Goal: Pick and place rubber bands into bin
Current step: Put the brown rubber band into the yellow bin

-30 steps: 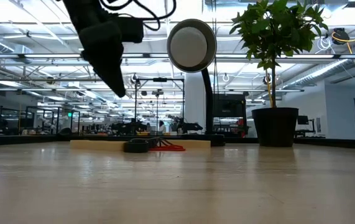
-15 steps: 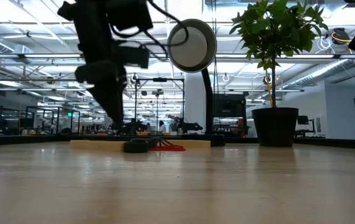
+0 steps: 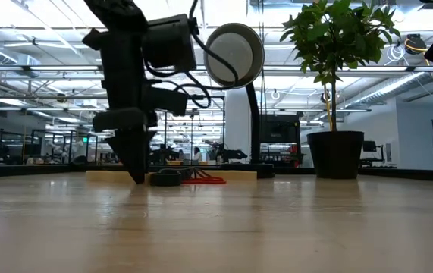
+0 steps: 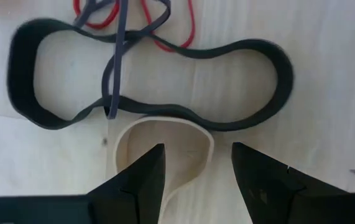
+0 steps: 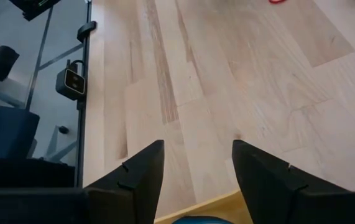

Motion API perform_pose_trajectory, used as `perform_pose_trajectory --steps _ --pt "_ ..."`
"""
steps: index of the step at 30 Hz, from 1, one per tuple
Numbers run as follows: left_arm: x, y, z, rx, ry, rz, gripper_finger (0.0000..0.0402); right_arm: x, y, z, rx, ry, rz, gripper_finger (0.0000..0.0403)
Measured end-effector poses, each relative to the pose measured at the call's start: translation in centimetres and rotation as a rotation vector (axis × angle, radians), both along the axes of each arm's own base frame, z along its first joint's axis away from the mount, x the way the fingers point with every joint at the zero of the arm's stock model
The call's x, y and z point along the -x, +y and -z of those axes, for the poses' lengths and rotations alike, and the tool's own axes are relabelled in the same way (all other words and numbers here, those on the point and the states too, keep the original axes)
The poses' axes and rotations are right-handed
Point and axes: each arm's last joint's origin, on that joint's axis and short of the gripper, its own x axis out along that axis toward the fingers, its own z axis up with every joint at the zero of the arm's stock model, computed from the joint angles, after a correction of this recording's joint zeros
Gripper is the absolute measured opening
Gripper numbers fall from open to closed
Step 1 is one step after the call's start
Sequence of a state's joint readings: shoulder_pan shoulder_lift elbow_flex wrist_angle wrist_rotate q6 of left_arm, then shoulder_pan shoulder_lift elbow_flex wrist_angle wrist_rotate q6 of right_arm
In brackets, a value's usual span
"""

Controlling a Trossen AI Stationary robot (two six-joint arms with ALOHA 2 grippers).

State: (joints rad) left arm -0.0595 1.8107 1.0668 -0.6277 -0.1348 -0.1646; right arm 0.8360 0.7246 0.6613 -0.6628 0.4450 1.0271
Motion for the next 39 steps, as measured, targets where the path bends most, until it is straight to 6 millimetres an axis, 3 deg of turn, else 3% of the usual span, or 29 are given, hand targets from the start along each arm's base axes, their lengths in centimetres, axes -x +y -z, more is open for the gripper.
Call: perform_pose_trajectory --steps 6,17,29,39 --pt "-0.2 0.3 0.4 0.048 0.01 -0.006 0.0166 0.0 0.0 0.0 0.001 0.001 0.0 0.0186" --pt "-0.2 0.4 0.4 0.064 0.006 -0.034 0.0014 0.0 0.0 0.1 0.005 0.006 -0.001 0.0181" --pt "0.2 0.2 -0.2 0.116 0.003 -0.095 0.001 0.0 0.0 0.0 -0.003 -0.002 -0.001 0.018" --pt "1.5 -1.8 -4.7 0.203 -0.125 -0.116 0.0006 0.0 0.1 -0.1 -0.007 -0.005 -0.001 0.018"
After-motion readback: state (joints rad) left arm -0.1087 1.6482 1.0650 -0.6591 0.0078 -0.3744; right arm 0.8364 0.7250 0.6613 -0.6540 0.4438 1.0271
